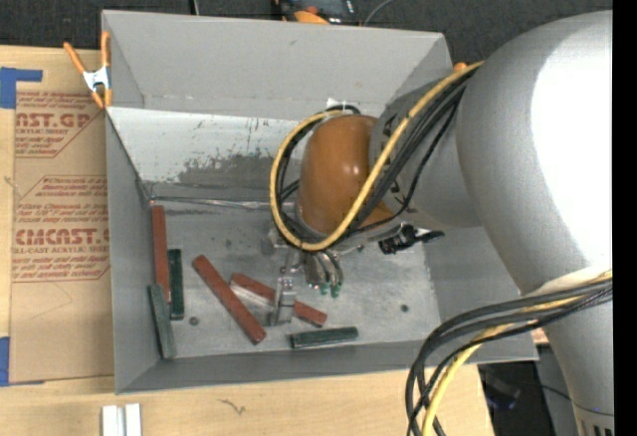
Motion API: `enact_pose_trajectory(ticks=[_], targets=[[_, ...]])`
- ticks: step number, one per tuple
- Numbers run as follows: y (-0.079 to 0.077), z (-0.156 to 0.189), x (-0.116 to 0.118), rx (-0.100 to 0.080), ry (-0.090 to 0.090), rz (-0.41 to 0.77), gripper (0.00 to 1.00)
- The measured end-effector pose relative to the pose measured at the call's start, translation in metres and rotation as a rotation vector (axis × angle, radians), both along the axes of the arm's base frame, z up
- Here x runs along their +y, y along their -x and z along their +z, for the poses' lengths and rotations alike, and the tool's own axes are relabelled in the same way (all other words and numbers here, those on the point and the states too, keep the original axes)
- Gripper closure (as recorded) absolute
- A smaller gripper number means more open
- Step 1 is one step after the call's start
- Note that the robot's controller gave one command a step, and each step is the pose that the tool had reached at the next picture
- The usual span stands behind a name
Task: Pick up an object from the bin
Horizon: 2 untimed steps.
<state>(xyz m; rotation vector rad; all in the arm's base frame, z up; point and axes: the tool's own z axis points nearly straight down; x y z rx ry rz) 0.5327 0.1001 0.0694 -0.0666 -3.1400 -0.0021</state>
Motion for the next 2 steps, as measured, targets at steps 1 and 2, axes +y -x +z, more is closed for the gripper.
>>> enact_pose_trajectory(ticks=[1, 2], targets=[[-0.001, 0.000, 0.000, -0.001, 0.000, 0.000, 1.00], [-0.008, 0.176, -0.005, -0.011, -0.001, 0.012, 1.00]])
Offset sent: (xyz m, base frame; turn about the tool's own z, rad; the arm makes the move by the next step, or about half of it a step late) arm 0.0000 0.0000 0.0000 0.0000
